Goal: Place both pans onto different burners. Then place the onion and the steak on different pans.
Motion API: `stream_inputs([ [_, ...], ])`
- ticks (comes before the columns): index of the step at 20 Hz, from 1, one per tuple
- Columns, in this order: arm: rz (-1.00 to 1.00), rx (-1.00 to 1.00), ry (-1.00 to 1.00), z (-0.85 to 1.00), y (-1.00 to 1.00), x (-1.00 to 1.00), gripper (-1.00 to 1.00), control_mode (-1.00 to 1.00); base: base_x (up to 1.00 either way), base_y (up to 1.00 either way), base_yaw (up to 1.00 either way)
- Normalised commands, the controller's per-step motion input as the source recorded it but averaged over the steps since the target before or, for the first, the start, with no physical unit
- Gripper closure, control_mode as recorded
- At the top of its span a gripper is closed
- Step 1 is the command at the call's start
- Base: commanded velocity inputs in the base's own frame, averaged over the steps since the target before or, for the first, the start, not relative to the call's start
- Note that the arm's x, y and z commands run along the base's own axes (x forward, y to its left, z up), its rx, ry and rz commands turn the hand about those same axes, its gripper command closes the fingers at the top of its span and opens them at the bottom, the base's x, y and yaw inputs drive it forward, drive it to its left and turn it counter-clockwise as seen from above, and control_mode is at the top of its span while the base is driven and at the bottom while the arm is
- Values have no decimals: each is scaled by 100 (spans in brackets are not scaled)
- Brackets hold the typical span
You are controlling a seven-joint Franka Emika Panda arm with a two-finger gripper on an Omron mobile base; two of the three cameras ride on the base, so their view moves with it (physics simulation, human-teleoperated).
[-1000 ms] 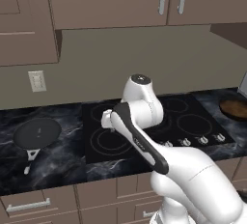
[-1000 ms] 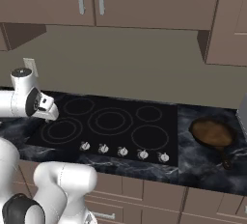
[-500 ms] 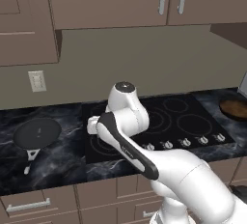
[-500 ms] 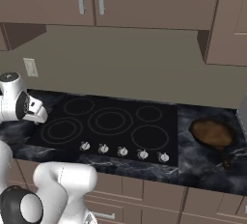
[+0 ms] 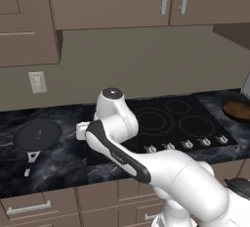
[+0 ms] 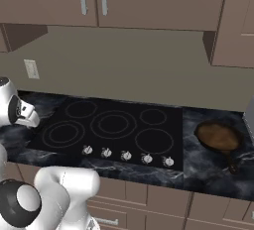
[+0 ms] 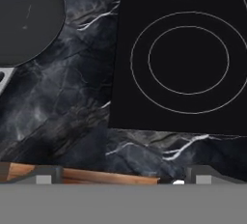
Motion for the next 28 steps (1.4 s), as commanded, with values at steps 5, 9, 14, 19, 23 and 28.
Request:
stream_inputs([
  [5, 0, 0, 0, -14, 42, 6, -100, -100, 0, 0, 0],
  [9, 0, 0, 0, -10, 41, 3, -100, -100, 0, 0, 0],
  [14, 0, 0, 0, -8, 42, 7, -100, -100, 0, 0, 0],
  [19, 0, 0, 0, -1, 37, 5, -100, -100, 0, 0, 0],
  [23, 0, 0, 0, -1, 35, 6, -100, -100, 0, 0, 0],
  [28, 0, 0, 0, -5, 38, 6, -100, -100, 0, 0, 0],
])
